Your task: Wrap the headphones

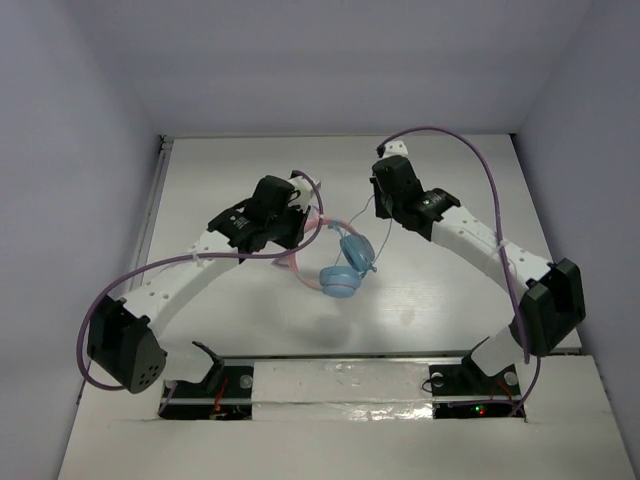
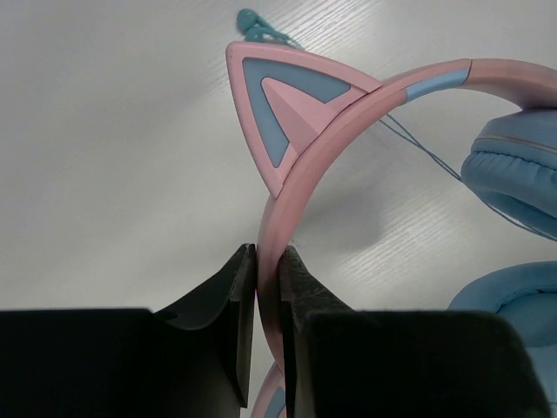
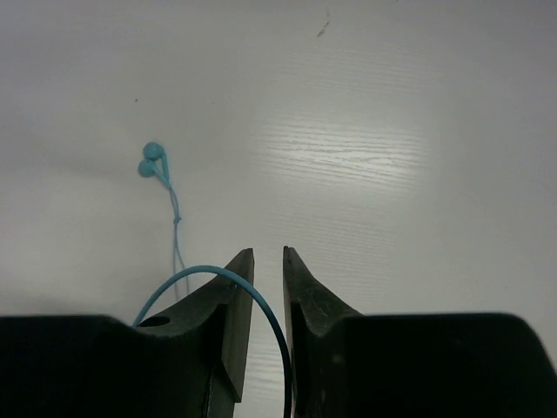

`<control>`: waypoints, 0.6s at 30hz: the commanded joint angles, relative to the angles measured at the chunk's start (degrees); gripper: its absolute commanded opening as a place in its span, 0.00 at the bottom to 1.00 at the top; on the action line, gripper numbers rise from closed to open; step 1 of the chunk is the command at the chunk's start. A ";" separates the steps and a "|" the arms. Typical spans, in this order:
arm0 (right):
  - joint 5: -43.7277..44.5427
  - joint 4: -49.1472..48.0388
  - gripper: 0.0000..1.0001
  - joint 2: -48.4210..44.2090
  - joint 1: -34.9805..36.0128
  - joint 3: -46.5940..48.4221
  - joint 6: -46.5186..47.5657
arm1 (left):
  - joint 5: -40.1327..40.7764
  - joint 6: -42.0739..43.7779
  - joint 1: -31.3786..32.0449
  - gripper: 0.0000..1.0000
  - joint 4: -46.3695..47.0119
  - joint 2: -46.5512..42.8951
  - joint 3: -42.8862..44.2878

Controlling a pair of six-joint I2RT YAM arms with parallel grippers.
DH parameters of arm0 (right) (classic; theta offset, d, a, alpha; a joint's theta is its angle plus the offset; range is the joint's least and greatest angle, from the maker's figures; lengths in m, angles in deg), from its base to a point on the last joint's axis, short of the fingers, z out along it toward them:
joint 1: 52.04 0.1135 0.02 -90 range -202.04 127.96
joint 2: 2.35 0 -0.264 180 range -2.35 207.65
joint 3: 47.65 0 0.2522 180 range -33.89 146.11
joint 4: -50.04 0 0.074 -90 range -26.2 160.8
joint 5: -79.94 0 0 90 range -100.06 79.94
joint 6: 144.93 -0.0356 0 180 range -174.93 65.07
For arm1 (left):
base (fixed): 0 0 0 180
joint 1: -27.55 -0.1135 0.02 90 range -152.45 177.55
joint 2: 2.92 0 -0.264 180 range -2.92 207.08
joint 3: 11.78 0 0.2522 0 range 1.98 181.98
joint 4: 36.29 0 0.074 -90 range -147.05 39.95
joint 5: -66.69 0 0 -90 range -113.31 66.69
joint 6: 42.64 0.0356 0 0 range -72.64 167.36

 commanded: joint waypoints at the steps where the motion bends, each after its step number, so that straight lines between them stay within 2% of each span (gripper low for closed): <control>1: -1.02 -4.38 0.26 3.91 -1.25 2.98 -0.75 | -8.04 -0.15 -0.02 0.00 4.11 -5.64 2.29; 6: 0.82 -5.87 0.25 3.57 -1.25 2.99 -0.75 | -5.76 -1.02 -0.54 0.00 3.94 -9.69 2.64; 9: 1.35 -9.46 0.23 0.32 -1.25 -2.10 -2.06 | -3.04 -2.17 -2.04 0.00 3.68 -10.39 4.47; 12: 0.30 -11.85 0.24 -1.62 -1.86 -6.40 -3.38 | -6.61 -2.43 -2.66 0.00 4.47 -10.83 6.15; 18: -4.18 -15.80 0.28 0.75 -2.39 -8.18 -4.88 | -11.72 -4.19 -4.94 0.00 5.35 -9.78 10.98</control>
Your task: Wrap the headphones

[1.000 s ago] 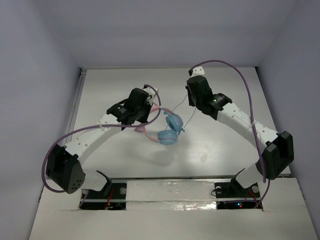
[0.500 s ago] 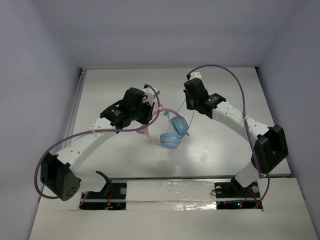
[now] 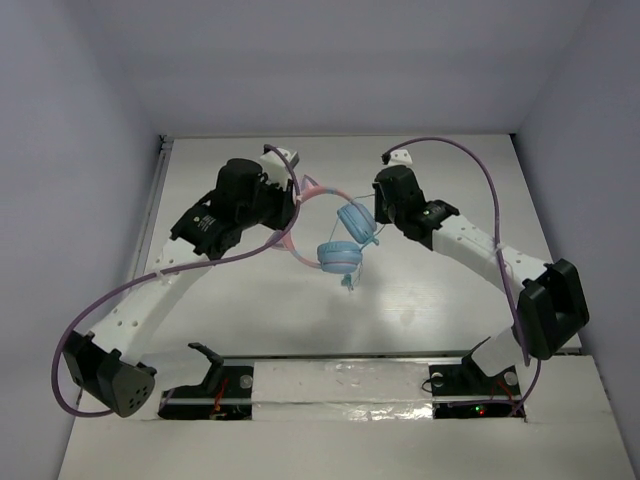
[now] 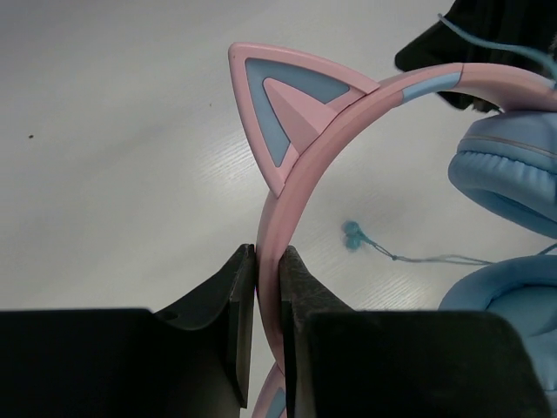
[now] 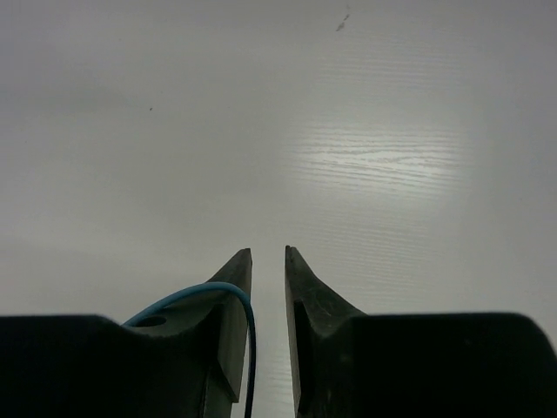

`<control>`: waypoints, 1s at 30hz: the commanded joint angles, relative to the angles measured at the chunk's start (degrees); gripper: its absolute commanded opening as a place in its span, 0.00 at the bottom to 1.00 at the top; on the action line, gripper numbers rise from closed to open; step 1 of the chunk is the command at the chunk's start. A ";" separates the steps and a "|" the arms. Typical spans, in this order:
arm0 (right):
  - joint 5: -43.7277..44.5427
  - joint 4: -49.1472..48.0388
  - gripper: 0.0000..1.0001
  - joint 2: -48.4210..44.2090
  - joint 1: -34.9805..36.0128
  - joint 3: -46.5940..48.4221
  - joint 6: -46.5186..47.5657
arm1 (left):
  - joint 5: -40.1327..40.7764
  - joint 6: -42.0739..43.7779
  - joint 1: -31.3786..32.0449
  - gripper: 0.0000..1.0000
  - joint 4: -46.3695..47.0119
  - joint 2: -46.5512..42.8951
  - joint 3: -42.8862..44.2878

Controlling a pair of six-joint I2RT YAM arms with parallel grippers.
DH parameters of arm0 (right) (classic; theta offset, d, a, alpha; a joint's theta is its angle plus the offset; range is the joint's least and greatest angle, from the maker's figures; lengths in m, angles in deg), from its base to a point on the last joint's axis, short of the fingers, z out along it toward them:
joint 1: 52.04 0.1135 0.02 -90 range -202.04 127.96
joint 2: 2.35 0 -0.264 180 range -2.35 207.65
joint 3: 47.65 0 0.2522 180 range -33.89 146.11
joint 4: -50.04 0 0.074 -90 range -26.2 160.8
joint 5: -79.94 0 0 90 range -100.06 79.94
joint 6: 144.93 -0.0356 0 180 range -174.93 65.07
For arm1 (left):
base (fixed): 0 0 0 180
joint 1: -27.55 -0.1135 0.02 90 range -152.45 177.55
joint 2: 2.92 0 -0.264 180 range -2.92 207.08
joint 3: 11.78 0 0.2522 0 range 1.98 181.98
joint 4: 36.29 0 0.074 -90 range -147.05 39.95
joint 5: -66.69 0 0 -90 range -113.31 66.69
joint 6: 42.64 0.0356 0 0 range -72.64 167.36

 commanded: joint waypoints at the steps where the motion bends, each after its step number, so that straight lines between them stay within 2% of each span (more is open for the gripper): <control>1: -2.70 -6.54 0.28 0.84 -0.84 -0.83 -1.69 | -6.44 -3.29 -1.07 0.00 5.39 -1.41 6.13; 10: -7.79 -11.12 0.29 3.74 -5.32 1.45 -2.04 | -13.56 -5.84 -4.40 0.00 5.83 -3.87 10.09; 16: -11.58 -15.59 0.30 2.86 -5.32 -1.09 -2.30 | -27.44 -10.76 -11.08 0.00 9.69 -4.48 10.18; 17: -11.58 -16.30 0.30 2.60 -5.32 -1.62 -2.22 | -27.28 -11.12 -11.09 0.00 9.35 -4.31 10.62; 18: -11.58 -17.78 0.30 2.34 -5.84 -2.15 -2.13 | -21.10 -10.77 -11.09 0.00 8.21 -4.14 12.62; 20: -11.32 -17.62 0.30 2.60 -6.63 -2.33 -2.39 | -18.15 -10.16 -12.14 0.00 5.57 -4.22 13.52; 30: -16.24 -16.83 0.29 6.55 -6.64 -3.55 -3.45 | -26.21 -16.38 -12.76 0.00 10.48 -3.78 17.82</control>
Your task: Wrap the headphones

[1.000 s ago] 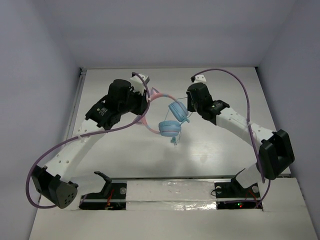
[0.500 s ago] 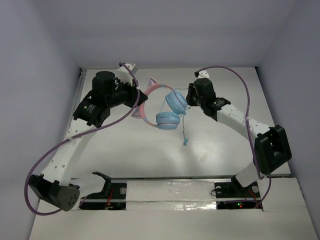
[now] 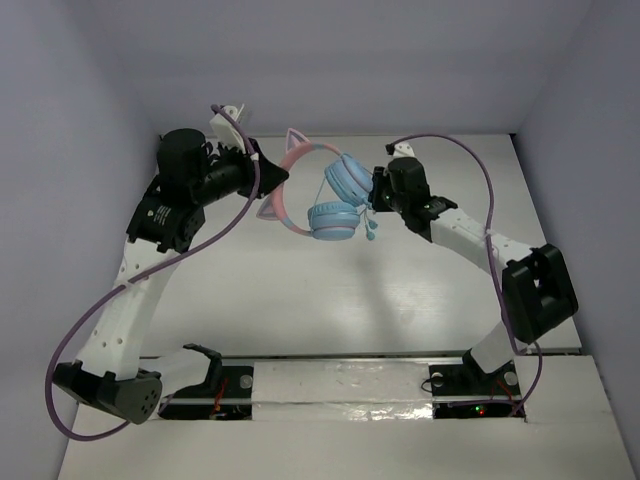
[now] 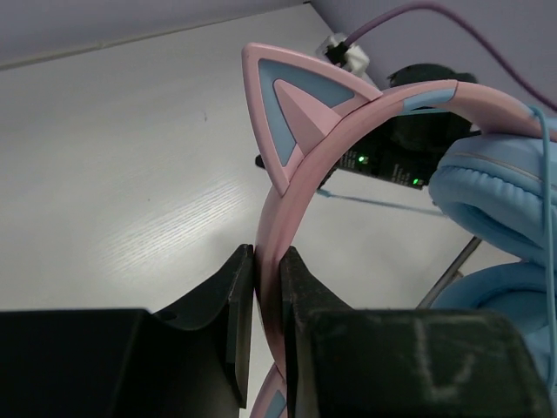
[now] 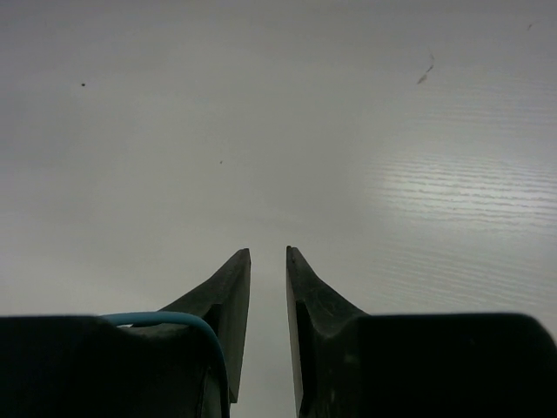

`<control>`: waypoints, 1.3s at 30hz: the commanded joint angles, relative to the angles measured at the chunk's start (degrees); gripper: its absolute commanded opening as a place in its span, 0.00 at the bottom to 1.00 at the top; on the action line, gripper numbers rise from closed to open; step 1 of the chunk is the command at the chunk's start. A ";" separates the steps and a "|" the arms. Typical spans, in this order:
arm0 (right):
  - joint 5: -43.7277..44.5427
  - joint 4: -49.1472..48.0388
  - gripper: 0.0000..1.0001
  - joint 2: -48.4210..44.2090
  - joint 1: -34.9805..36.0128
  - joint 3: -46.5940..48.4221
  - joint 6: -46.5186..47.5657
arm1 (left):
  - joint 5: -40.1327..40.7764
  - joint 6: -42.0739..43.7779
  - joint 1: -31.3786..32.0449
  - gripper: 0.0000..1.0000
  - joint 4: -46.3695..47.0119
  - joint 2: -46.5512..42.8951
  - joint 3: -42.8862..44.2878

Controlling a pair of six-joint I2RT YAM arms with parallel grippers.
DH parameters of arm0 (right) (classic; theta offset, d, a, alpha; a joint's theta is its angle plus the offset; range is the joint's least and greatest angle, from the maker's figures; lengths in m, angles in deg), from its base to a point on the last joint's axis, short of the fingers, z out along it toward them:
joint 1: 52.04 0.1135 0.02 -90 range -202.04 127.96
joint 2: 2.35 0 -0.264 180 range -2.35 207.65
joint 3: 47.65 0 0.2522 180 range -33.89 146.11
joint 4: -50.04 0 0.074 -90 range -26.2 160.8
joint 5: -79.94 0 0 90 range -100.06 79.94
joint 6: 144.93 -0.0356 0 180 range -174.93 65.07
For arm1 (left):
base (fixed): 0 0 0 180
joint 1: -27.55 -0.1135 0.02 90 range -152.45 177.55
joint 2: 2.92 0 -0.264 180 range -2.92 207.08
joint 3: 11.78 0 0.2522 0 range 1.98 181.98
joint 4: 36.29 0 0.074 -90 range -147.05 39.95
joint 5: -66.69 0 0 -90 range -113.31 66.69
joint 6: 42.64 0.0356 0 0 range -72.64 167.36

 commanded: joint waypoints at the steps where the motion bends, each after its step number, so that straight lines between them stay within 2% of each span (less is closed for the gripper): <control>1: -1.44 -1.46 0.29 1.33 -0.43 -2.25 -0.52 | -6.79 -6.53 -0.96 0.00 9.48 -1.73 6.22; 5: -4.08 -2.43 0.30 1.95 0.09 -4.27 -1.31 | -7.50 -12.51 -0.96 0.00 12.65 -1.11 6.84; 11: -5.48 -6.56 0.31 -1.56 0.62 -8.66 -2.01 | -0.39 -17.70 -1.49 0.00 16.60 -1.72 3.77; 15: -3.30 -4.82 0.32 -2.45 0.62 -8.84 -0.96 | 4.52 -19.90 -2.71 0.00 18.45 -2.87 2.18; 22: -5.75 -4.72 0.32 -2.63 1.15 -9.37 -1.31 | 2.26 -24.37 -4.57 0.00 22.39 -2.43 2.45; 25: -6.80 -4.28 0.30 -1.84 1.15 -9.55 -0.96 | 0.33 -27.36 -7.63 0.00 23.72 -2.69 1.49; 29: -9.77 -4.63 0.30 -0.25 1.85 -9.72 -0.96 | -4.85 -32.90 -10.54 0.00 29.86 -2.78 -0.45; 33: -6.81 -4.36 0.30 -0.86 2.73 -8.14 -2.45 | -10.30 -37.65 -10.54 0.00 35.06 -1.02 -2.73; 35: -13.88 -5.41 0.30 -2.00 2.73 -6.31 -1.84 | -9.09 -35.73 -9.76 0.00 34.11 -1.90 -5.46; 36: -21.75 -5.94 0.32 -2.01 2.73 -5.25 -1.92 | -8.65 -34.33 -9.23 0.00 32.71 -1.90 -6.07; 37: -21.49 -3.86 0.33 -1.23 3.34 -3.32 -2.36 | -8.73 -32.57 -9.22 0.00 30.17 -2.08 -7.38; 38: -16.61 -0.18 0.34 -0.35 3.35 1.39 -3.93 | -9.16 -32.47 -9.22 0.00 29.88 -2.86 -8.44; 39: -8.73 2.81 0.43 0.27 3.87 2.66 -4.03 | -9.86 -32.47 -9.22 0.00 29.70 -3.30 -9.32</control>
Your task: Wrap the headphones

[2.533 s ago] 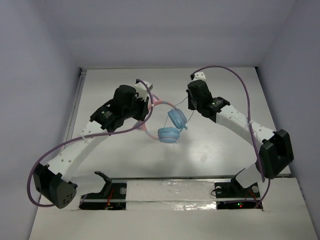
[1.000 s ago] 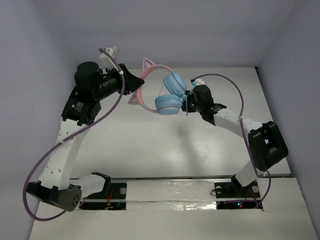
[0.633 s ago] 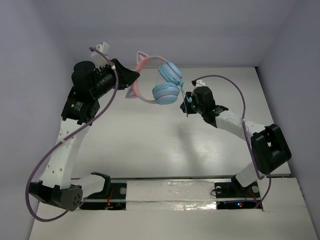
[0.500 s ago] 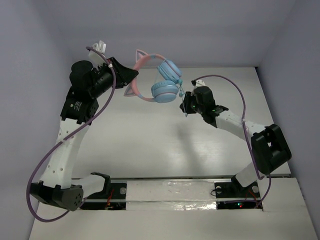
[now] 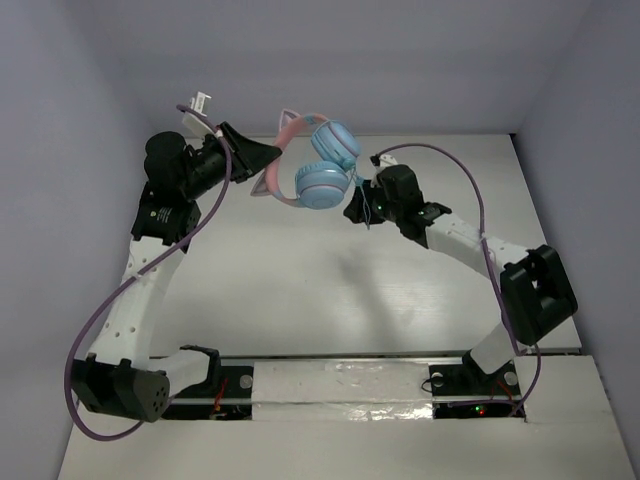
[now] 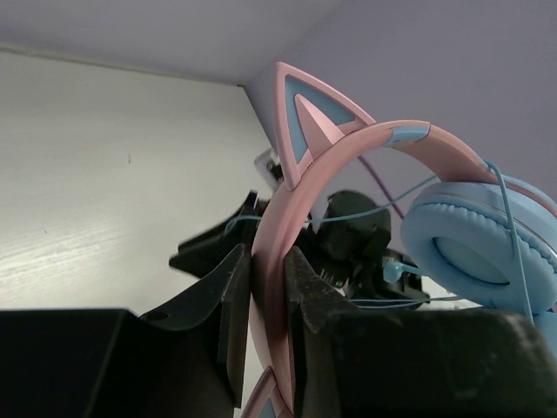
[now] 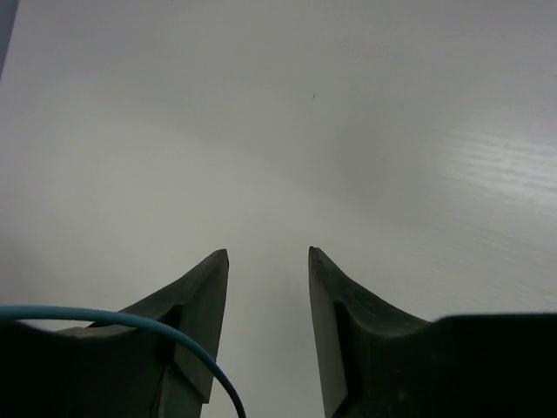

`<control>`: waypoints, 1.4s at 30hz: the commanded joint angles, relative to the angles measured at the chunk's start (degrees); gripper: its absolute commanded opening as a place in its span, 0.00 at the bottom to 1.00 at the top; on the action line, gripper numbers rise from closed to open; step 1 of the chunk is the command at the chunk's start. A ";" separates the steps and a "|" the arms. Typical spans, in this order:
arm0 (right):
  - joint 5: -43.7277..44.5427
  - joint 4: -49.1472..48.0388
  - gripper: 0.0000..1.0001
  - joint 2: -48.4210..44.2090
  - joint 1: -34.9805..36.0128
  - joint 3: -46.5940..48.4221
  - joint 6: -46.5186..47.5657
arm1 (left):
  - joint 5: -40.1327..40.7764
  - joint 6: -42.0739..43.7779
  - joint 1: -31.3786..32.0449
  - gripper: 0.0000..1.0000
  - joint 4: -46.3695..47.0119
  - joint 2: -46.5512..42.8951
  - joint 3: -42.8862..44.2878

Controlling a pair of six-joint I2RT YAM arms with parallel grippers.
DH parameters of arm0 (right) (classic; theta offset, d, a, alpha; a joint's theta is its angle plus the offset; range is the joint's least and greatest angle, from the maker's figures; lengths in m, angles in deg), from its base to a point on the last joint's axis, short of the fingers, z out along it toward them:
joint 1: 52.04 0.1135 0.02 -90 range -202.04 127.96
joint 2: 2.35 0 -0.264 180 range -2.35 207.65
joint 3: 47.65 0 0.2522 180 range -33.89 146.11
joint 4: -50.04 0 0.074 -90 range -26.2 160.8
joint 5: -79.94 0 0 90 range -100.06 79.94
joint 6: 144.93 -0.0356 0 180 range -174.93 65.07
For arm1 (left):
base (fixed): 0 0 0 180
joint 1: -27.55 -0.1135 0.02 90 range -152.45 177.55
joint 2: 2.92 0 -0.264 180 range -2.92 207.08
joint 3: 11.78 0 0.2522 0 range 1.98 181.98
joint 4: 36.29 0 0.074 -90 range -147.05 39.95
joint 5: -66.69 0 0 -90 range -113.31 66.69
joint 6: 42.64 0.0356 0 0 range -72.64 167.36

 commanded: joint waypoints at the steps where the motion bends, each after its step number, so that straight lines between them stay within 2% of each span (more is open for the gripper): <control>1: 5.47 4.48 0.50 2.22 0.94 8.00 -1.19 | -3.49 -2.83 -0.35 0.00 6.19 -3.92 -1.79; 3: 4.95 6.23 0.64 3.54 0.94 9.58 -0.40 | -4.89 -3.36 -1.06 0.00 5.75 -4.45 -1.53; 5: 5.91 4.67 0.69 3.02 0.94 8.28 -1.27 | -3.59 -1.53 -1.06 0.00 2.59 -4.10 0.31; 6: 9.04 3.61 0.74 2.41 0.94 7.23 -1.80 | -2.62 -0.90 -1.06 0.00 1.62 -3.92 0.75; 9: 11.35 2.38 0.76 -0.75 -0.28 7.39 -3.47 | 0.53 2.68 -1.06 0.00 -1.71 -4.19 0.23; 13: 12.68 2.72 0.72 -6.20 -2.48 9.32 -3.92 | 4.59 6.92 -1.06 0.00 -7.08 -5.33 -2.40; 14: 11.37 3.94 0.76 -6.73 -2.48 10.11 -2.26 | 4.77 6.93 -1.84 0.00 -7.26 -5.59 -2.58; 15: 9.18 8.13 0.97 -6.13 -2.48 11.34 -0.94 | 4.07 6.93 -1.85 0.00 -7.09 -5.68 -2.85; 16: 8.64 10.70 0.99 -5.34 -2.48 12.39 0.20 | 3.63 6.58 -2.54 0.00 -6.83 -5.68 -2.59; 18: 8.81 11.70 1.00 -4.45 -2.48 11.71 1.53 | 1.88 5.35 -3.25 0.00 -5.43 -5.33 -2.24; 20: 10.13 8.02 1.00 -5.85 -3.09 6.89 -0.48 | 0.99 3.85 -3.86 0.00 -4.02 -4.37 -0.31; 25: 3.47 1.77 1.00 -9.19 -4.32 -1.65 -3.74 | 0.90 1.57 -5.80 0.00 -1.99 -1.38 3.91; 29: 7.56 -1.23 0.99 -16.38 -5.55 -3.86 -7.69 | 0.02 2.00 -5.80 0.00 -1.38 -0.32 1.64; 32: 12.23 -0.88 0.90 -18.42 -5.56 -2.28 -7.26 | 1.16 3.05 -5.80 0.00 -1.55 -0.41 -1.09; 33: 13.02 -0.70 0.81 -19.99 -5.56 -2.10 -6.65 | 2.04 3.49 -5.80 0.00 -1.90 -0.58 -1.35; 34: 14.07 -0.18 0.76 -20.88 -5.56 -1.75 -6.03 | 2.57 4.63 -5.80 0.00 -3.03 -0.58 -1.53; 35: 13.82 0.00 0.66 -23.06 -5.56 -1.05 -4.02 | 3.18 5.16 -5.80 0.00 -3.48 -0.76 -1.62; 36: 12.86 -0.17 0.38 -24.39 -5.56 -0.87 -2.79 | 3.88 5.69 -5.80 0.00 -3.83 -0.93 -1.88; 39: 0.06 -0.44 0.04 -27.47 -5.56 0.53 2.84 | 4.16 6.66 -5.80 0.00 -4.19 -1.20 -3.37; 40: -6.42 -0.53 0.00 -28.87 -5.56 1.06 3.46 | 4.07 6.66 -5.80 0.00 -3.75 -1.20 -4.42; 42: -11.12 -1.22 0.00 -30.11 -5.56 2.03 3.47 | 3.80 6.84 -5.80 0.00 -3.49 -1.37 -5.66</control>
